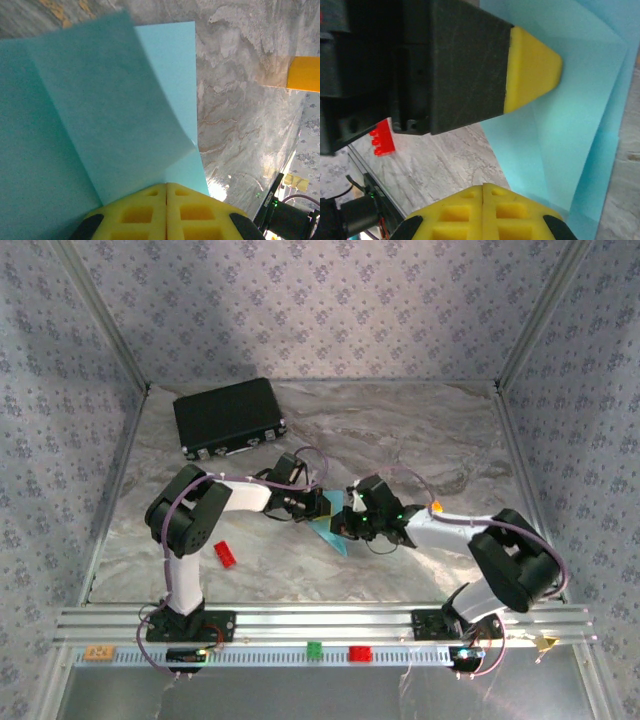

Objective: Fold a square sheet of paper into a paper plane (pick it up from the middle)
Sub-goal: Fourth fold the wing at the center of the table.

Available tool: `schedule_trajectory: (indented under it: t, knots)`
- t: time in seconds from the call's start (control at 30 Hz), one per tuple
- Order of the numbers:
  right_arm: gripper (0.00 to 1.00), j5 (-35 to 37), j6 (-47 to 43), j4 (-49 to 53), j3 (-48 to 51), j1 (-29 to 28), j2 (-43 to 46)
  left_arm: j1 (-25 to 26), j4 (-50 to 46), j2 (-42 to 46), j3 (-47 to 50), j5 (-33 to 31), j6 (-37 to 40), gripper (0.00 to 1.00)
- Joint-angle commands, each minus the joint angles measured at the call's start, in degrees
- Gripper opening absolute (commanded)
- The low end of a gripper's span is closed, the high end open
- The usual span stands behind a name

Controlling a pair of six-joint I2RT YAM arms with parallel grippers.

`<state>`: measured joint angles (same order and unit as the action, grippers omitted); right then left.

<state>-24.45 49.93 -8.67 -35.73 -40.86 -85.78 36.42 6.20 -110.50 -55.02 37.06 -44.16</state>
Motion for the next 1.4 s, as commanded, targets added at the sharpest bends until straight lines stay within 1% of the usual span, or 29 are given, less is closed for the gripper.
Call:
schedule_trajectory:
  t: [0.0, 0.2, 0.33, 0.53, 0.9, 1.27, 1.37]
  knots:
    - [0.02, 0.28, -1.52, 1.78, -2.76, -0.76, -2.61, 0.18, -1.56, -1.91, 0.90, -1.90, 0.17, 0.07]
    - [0.02, 2.20, -2.38, 4.75, -5.25, -1.61, -5.95, 0.21, -1.47, -1.91, 0.89, -1.79, 0.17, 0.07]
    - [0.01, 3.31, -2.48, 6.21, -4.58, -1.17, -7.20, 0.19, -1.45, -1.90, 0.93, -1.79, 0.29, 0.07]
    - [0.01, 1.86, -0.50, 1.45, 0.17, -0.73, -7.33, 0.14, -1.54, -2.00, 0.89, -1.80, 0.39, 0.07]
    - [0.02, 0.99, 4.01, -7.68, 9.54, -0.58, -5.26, -0.70, -1.96, -1.87, 1.55, -2.16, 0.74, 0.07]
    - [0.03, -0.31, 2.92, -6.63, 14.30, -1.86, -0.06, -1.19, -2.07, -2.37, 1.90, -2.77, 0.29, 0.06]
    - [0.03, 0.42, 2.25, -3.90, 15.05, -2.81, 1.43, -1.30, -2.11, -2.46, 1.85, -2.78, 0.16, 0.06]
